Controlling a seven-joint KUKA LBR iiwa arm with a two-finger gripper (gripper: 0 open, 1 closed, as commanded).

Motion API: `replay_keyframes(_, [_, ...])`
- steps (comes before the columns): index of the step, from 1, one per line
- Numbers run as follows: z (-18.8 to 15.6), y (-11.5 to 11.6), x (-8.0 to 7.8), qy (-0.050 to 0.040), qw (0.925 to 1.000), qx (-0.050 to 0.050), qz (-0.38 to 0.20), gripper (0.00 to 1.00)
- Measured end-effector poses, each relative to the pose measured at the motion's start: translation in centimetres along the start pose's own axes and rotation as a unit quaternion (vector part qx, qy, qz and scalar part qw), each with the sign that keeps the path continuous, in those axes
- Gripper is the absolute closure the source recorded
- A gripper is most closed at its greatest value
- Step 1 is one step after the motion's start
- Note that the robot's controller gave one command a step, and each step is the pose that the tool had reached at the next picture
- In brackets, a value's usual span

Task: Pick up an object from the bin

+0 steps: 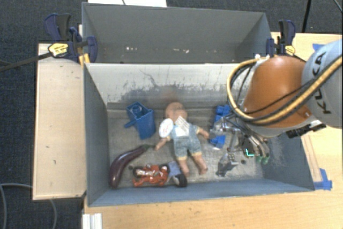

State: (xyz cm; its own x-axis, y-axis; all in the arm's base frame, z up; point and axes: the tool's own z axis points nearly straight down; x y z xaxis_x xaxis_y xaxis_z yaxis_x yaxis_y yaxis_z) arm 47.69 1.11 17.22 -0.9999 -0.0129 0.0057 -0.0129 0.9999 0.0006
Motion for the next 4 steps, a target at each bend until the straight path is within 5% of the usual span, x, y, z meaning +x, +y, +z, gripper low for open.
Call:
replay_keyframes(1, [-0.3, 0.0, -0.2, -0.0040, 1.0000, 0.000, 0.000, 0.00])
replay_keyframes(2, [9.9, 1.4, -3.1, -0.0093, 1.0000, 0.000, 0.002, 1.00])
replay_keyframes(3, [9.9, 1.4, -3.1, -0.0093, 1.0000, 0.000, 0.002, 1.00])
replay_keyframes(4, [2.4, 1.3, -4.0, -0.0037, 0.9997, 0.000, 0.024, 1.00])
